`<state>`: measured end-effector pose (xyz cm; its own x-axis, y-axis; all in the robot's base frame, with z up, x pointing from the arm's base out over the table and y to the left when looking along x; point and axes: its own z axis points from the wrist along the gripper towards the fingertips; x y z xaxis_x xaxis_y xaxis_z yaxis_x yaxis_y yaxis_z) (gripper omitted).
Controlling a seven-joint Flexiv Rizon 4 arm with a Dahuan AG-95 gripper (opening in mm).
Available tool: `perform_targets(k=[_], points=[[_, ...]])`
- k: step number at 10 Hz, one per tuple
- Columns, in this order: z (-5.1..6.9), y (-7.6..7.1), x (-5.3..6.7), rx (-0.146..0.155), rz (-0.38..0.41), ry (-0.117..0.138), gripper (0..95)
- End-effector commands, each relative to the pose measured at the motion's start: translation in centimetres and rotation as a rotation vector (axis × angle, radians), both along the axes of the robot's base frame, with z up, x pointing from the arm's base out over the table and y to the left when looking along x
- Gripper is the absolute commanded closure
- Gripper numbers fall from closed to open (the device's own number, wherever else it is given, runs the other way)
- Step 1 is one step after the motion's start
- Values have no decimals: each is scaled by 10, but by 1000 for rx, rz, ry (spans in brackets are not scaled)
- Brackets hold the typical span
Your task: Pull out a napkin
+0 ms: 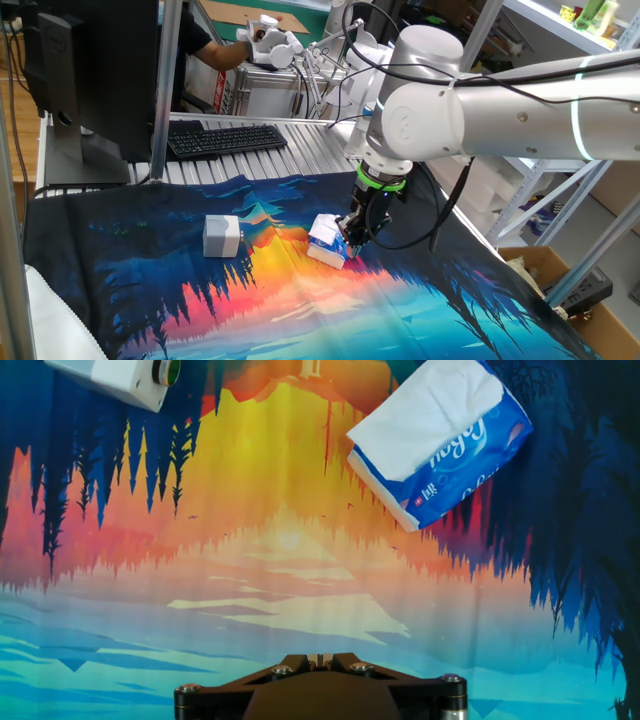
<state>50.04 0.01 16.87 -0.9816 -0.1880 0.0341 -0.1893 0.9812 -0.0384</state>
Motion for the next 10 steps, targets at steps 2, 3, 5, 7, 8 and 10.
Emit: perform_targets(k=[2, 3, 5, 7, 8, 10], points=[[-2, 1, 2, 0, 1, 7, 950], [-3, 0, 4, 1, 2, 8, 950], [-5, -3, 11, 1, 6, 9, 950], [-5, -7, 21, 1, 14, 12, 950], [-6, -7, 27, 0, 15, 13, 950], [-8, -8, 34, -2, 17, 15, 950]])
